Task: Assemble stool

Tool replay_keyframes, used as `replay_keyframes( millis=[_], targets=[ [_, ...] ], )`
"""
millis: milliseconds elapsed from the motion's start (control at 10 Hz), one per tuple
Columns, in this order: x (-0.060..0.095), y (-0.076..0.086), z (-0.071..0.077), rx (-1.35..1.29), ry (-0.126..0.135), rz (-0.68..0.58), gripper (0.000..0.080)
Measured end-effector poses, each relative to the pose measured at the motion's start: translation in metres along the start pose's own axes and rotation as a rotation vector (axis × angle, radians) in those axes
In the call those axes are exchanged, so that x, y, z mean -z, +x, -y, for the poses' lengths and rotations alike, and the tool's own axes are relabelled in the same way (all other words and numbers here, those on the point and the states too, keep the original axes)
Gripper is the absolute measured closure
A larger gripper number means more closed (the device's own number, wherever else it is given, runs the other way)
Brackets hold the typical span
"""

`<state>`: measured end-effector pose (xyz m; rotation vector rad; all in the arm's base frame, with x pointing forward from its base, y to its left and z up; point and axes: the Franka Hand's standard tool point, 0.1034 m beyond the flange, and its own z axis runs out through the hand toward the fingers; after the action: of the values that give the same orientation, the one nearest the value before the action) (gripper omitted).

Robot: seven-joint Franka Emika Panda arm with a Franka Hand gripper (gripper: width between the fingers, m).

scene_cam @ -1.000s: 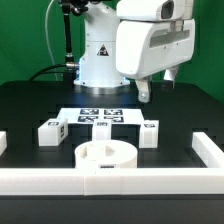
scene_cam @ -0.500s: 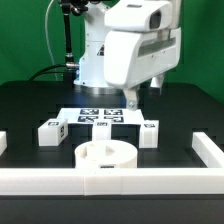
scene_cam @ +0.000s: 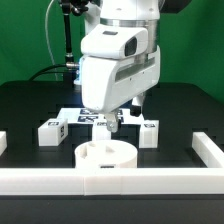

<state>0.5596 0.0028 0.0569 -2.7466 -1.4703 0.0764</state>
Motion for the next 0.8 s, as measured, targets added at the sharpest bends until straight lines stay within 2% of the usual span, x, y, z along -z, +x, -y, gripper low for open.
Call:
replay_keyframes(
  millis=[400,600,800],
  targets=[
    [-0.019,-0.004,0.001,0.013,0.018,0.006,0.0150],
    [-0.026,-0.001,-0.010,0.050,0.019,0.003,0.0150],
    [-0.036,-0.005,-0.018,0.065,0.026,0.003,0.0150]
  ],
)
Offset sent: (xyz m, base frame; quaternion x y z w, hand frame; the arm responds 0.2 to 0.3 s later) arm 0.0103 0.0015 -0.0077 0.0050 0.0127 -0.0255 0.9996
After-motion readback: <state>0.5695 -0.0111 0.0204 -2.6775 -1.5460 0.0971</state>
